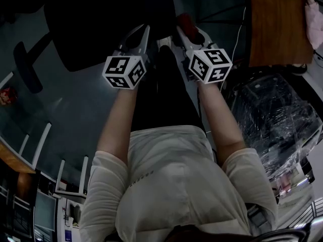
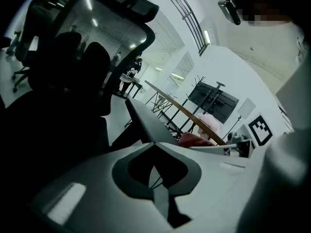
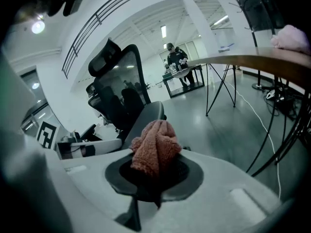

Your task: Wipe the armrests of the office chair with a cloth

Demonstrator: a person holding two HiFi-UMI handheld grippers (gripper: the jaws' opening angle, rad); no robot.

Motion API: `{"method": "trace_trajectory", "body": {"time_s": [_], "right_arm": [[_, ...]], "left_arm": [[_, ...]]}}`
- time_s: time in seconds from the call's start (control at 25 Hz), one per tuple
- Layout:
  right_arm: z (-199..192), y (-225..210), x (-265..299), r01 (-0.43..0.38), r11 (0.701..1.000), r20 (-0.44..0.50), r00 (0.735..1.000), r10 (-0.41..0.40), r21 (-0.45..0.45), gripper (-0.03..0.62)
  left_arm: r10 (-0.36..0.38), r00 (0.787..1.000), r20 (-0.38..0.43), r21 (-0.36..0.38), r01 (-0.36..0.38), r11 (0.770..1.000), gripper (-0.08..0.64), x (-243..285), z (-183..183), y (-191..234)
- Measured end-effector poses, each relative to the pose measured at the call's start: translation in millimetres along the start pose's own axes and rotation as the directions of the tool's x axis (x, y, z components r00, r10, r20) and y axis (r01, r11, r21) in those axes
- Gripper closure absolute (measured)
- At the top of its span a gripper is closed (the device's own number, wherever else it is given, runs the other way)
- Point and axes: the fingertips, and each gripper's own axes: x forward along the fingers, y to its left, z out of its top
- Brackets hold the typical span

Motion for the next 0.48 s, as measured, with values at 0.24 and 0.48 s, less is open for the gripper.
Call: {"method": "trace_trajectory", "body": {"time_s": [0.24, 0.48], "right_arm": [[-36, 14, -15, 0.016, 1.000, -0.032, 0.999, -0.016, 0.014, 0.541], [-59, 45, -9, -0.020, 1.000, -0.079, 0.997, 0.021, 0.015, 0.541]], "left_arm": [[-0.022, 1.000, -0.020, 0.023, 0.022, 0.999, 0.555, -1, -1, -2], [-0.040, 0.999, -0.008, 0.038, 0.040, 0.998, 0.555, -1, -1, -4]]}}
